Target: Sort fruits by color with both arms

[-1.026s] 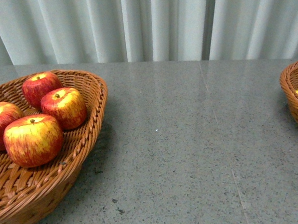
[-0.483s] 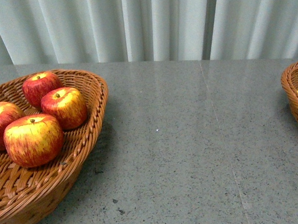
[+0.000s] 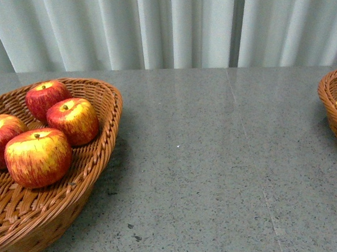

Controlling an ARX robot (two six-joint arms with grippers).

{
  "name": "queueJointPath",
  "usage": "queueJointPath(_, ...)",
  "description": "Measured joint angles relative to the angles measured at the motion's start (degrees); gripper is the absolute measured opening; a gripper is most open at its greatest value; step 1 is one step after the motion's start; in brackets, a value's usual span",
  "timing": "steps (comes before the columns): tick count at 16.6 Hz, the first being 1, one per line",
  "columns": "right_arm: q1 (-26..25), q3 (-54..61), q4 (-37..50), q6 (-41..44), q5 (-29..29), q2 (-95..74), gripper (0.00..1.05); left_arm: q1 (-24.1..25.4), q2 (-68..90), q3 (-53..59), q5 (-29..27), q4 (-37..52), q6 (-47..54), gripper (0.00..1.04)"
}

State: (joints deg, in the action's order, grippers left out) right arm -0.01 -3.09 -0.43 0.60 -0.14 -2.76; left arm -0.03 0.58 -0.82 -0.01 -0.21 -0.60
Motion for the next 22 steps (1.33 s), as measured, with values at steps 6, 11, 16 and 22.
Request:
queueJointPath(6,0.0,2.3,0.1,-0.2,0.0,2.5,0.02,0.0,0.0,0.0,0.0,0.0,0.0,0.98)
queueJointPath(11,0.0,2.3,0.1,-0.2,0.0,2.5,0.17,0.0,0.0,0.0,0.0,0.0,0.0,0.98)
queueJointPath(16,0.0,2.3,0.1,-0.2,0.0,2.5,0.76,0.0,0.0,0.0,0.0,0.0,0.0,0.98)
queueJointPath(22,0.0,2.3,0.1,-0.2,0.0,2.5,0.98,0.0,0.0,0.0,0.0,0.0,0.0,0.98)
